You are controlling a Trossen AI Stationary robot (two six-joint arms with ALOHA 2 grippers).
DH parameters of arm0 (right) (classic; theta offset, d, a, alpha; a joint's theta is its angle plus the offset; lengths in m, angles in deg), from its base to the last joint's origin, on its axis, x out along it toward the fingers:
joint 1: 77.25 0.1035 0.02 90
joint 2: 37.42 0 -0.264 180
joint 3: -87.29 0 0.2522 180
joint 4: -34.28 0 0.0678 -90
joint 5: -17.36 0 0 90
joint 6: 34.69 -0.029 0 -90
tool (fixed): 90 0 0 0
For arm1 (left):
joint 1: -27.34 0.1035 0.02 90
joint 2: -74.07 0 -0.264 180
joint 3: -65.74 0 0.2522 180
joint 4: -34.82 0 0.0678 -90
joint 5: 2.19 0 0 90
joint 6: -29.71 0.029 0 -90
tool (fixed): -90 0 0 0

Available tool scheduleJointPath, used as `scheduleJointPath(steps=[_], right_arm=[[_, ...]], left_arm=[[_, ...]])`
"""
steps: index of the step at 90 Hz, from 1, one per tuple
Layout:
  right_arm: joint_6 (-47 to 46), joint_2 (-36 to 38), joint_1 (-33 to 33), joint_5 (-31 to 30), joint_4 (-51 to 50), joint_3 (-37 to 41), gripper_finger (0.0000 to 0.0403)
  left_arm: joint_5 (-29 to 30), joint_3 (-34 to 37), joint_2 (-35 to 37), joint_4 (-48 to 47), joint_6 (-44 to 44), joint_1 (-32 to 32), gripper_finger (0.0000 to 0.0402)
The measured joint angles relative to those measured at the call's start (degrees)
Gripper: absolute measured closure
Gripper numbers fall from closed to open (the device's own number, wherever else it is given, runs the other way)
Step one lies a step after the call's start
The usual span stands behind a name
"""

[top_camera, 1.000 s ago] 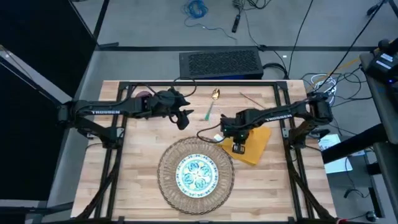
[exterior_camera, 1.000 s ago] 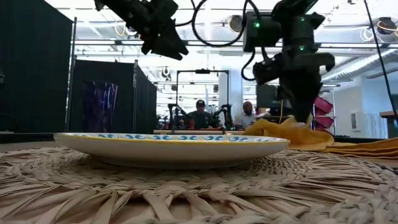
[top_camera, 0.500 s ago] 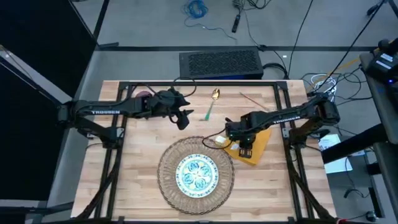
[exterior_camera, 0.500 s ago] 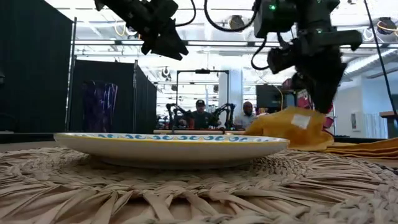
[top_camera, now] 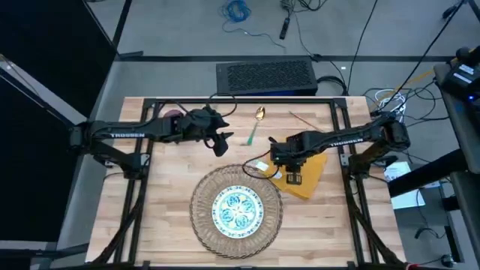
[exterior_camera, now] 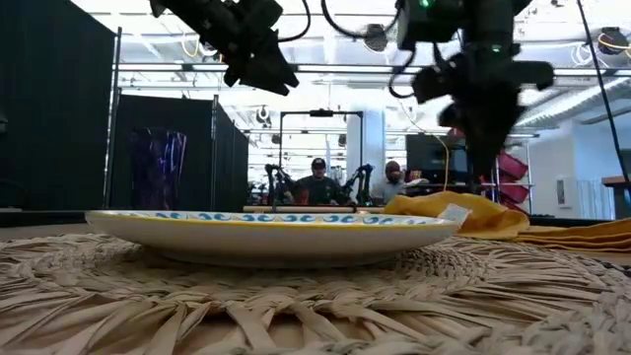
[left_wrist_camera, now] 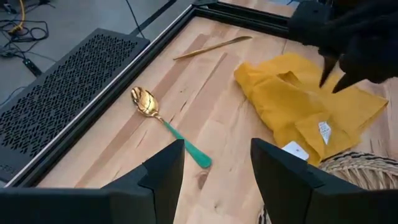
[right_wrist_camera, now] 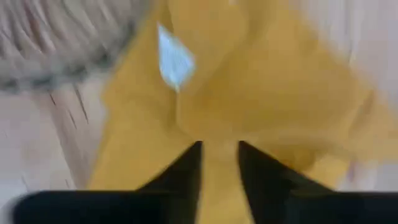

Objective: Set table place
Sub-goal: Fold the yellow table napkin

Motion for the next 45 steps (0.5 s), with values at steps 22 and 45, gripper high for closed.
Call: scheduleJointPath(steps=[22,45], right_arm=[[2.7,-2.8,-5.8,0.9,4.9,0.0,0.0402],[3.8,-8.8,-7.3,5.8,6.2,0.1,0.0403]], left_arm=[[0.0,0.0,0.0,0.0,-0.1,0.0,0.0230],[0.0,0.0,0.0,0.0,0.1,0.0,0.0230]])
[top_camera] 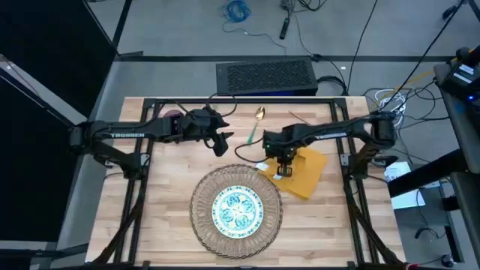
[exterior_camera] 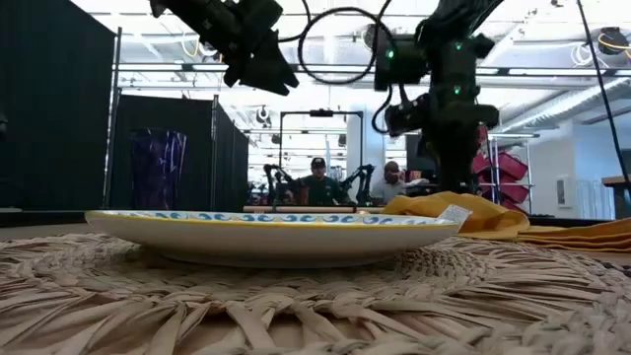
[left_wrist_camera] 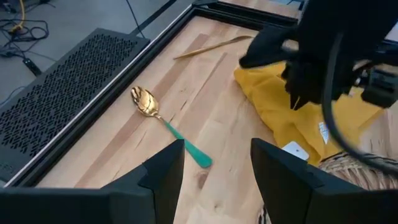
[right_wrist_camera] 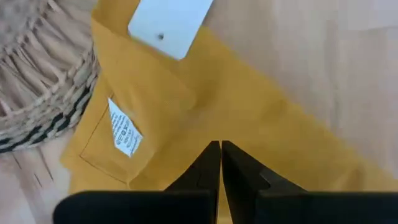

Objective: Set table place
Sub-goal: Fold the yellow table napkin

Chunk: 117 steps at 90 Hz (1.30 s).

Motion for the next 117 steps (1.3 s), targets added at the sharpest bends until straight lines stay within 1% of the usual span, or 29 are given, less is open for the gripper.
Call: scheduleJointPath(steps=[10,24,37,51,56,59,64,70,83,92,99,107,113,117], right_arm=[[-0.8,-0.4,1.8,4.1,2.3,0.0,0.0403],[-2.5,-0.4,5.2,7.5,2.8,0.0,0.0403],[-4.5,-0.4,8.6,7.8,0.0,0.0,0.0403],[-6.1,-0.3,11.1,7.3,-6.1,1.1,0.0403],[-6.3,-0.3,11.6,5.0,-9.9,1.7,0.0403],[-6.6,-0.2,11.8,2.0,-11.5,1.7,0.0403],[-8.3,0.9,11.7,-4.7,-12.4,1.7,0.0403],[-9.7,3.3,10.3,-9.6,-11.7,1.7,0.0403],[-10.5,7.5,4.9,-14.5,-9.7,2.1,0.0398],[-10.6,8.7,1.4,-15.1,-10.8,2.3,0.0373],[-10.6,8.8,-0.2,-14.9,-12.8,2.3,0.0339],[-11.0,8.8,-0.7,-13.5,-15.6,2.4,0.0296],[-11.0,8.8,-0.5,-11.8,-15.5,2.7,0.0264],[-10.9,8.8,-0.4,-11.7,-15.5,3.2,0.0245]], left_arm=[[0.0,0.0,0.0,0.0,0.3,0.0,0.0230],[0.0,0.0,0.0,0.0,0.3,0.0,0.0230],[0.0,0.0,0.0,0.0,0.3,0.0,0.0230],[0.0,0.0,0.0,-0.1,0.3,0.0,0.0230],[-0.4,0.0,0.0,-0.1,0.3,0.0,0.0230],[-0.6,0.0,0.0,-0.1,0.3,0.0,0.0230],[-0.7,0.0,0.0,-0.1,0.3,0.0,0.0230],[-0.7,0.0,0.0,-0.1,0.3,0.0,0.0230],[-1.3,0.0,0.0,-0.1,-0.1,-0.2,0.0230],[-1.5,0.0,0.0,-0.2,-0.1,-0.6,0.0230],[-1.5,0.0,0.0,-0.6,-0.1,-0.7,0.0230],[-1.5,0.0,0.0,-1.7,-0.1,-0.7,0.0230],[-1.5,0.0,0.0,-2.3,-0.1,-0.6,0.0230],[-1.5,0.0,0.0,-2.5,-0.1,-0.6,0.0230]])
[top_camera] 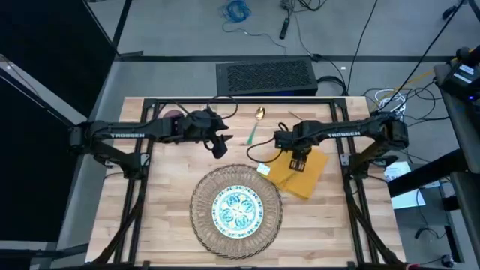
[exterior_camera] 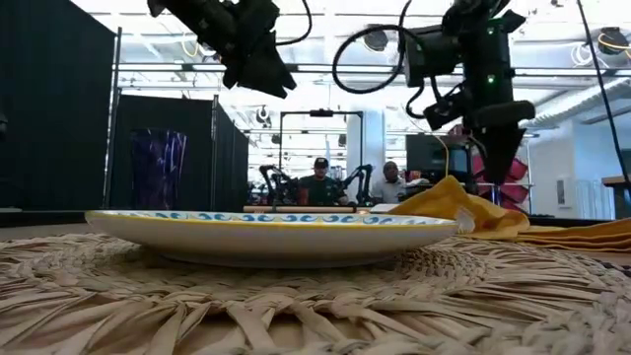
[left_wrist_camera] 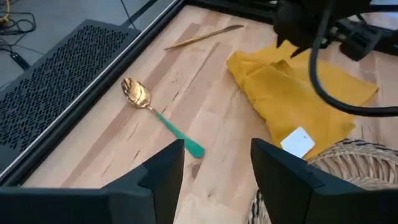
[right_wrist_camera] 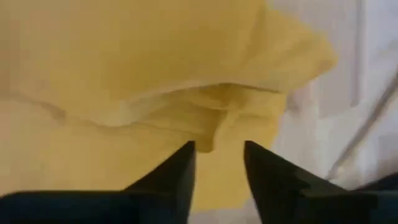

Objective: Set table place
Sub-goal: Fold the yellow table napkin

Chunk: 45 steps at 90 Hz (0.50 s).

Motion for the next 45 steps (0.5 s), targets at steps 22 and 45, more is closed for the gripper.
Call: scheduleJointPath(steps=[22,45], right_arm=[[0.5,0.0,-0.8,0.1,5.0,5.9,0.0201],[0.4,0.0,-3.1,-0.3,11.5,8.9,0.0244]], left_arm=[[0.0,0.0,0.0,0.1,0.0,0.0,0.0230],[0.1,0.0,0.0,0.4,0.0,0.0,0.0230]])
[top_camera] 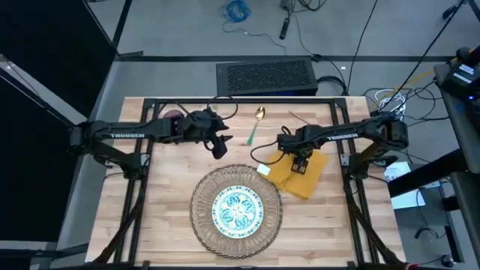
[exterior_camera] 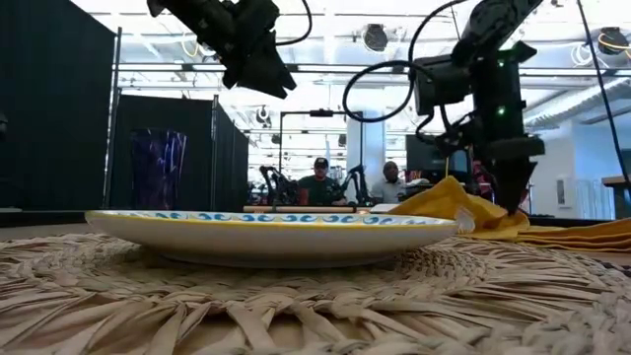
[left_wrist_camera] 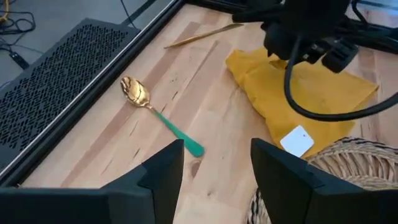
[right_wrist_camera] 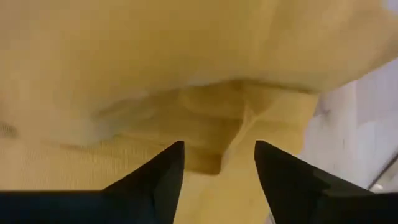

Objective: Set table place
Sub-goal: Fold the yellow table napkin

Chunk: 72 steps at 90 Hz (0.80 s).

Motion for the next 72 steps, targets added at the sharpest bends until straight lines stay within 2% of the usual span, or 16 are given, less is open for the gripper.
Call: scheduleJointPath(steps=[16,30,72], right_arm=[[0.0,0.0,-2.3,-0.1,3.5,0.0,0.0308],[0.0,0.0,-3.7,-0.5,3.8,0.0,0.0390],[0.0,0.0,-4.0,-3.5,14.0,-3.6,0.0403]], left_arm=[[0.0,0.0,0.0,0.0,0.0,0.0,0.0230],[0.2,0.0,0.0,0.0,0.0,0.0,0.0230],[0.3,0.0,0.0,0.0,0.0,0.0,0.0230]])
